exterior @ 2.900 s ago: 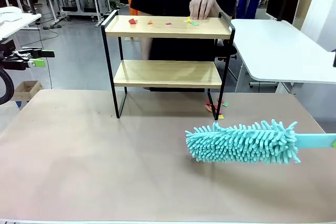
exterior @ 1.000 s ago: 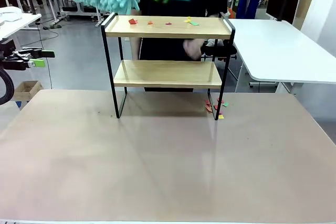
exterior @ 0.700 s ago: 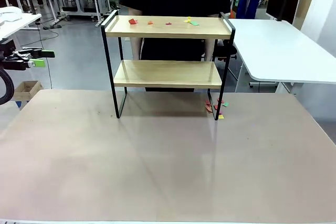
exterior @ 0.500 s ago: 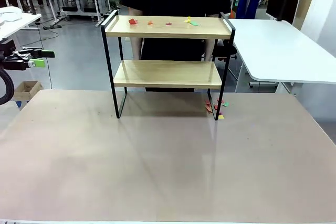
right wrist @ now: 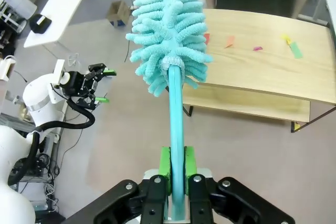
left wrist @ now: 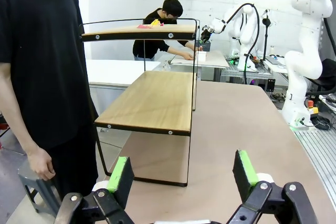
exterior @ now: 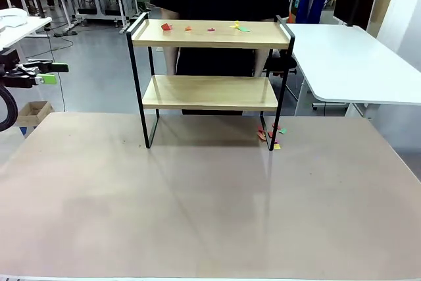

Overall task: Clean the shelf.
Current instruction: Clean the specific section of the Shelf indicated by the human with the Duster.

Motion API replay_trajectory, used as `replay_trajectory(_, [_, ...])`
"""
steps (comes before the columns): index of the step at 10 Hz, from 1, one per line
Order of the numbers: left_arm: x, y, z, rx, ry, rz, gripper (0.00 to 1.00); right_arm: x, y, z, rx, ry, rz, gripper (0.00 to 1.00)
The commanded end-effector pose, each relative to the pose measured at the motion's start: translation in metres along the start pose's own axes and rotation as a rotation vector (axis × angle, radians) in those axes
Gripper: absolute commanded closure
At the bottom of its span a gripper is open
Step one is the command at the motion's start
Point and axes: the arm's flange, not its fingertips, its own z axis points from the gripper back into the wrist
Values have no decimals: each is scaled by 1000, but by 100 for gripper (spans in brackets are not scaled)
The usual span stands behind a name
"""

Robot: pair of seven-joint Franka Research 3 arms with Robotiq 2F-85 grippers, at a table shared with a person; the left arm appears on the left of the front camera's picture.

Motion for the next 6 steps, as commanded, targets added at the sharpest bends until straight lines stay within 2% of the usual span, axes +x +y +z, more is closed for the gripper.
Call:
replay_trajectory(1, [3,-3,0,2,-2,-5,0,-8,-11,3,0,-12,15,87])
replay_trajectory(3, [3,-3,0,2,-2,-5,0,-1,0,2,2,-1,1,87])
replay_trajectory(4, [3,-3,0,2,-2,-5,0,9,31,-19,-58,6,-37,87])
replay_trajectory(6, [3,-3,0,2,-2,-5,0,14,59,-44,-116,-61,-85,87])
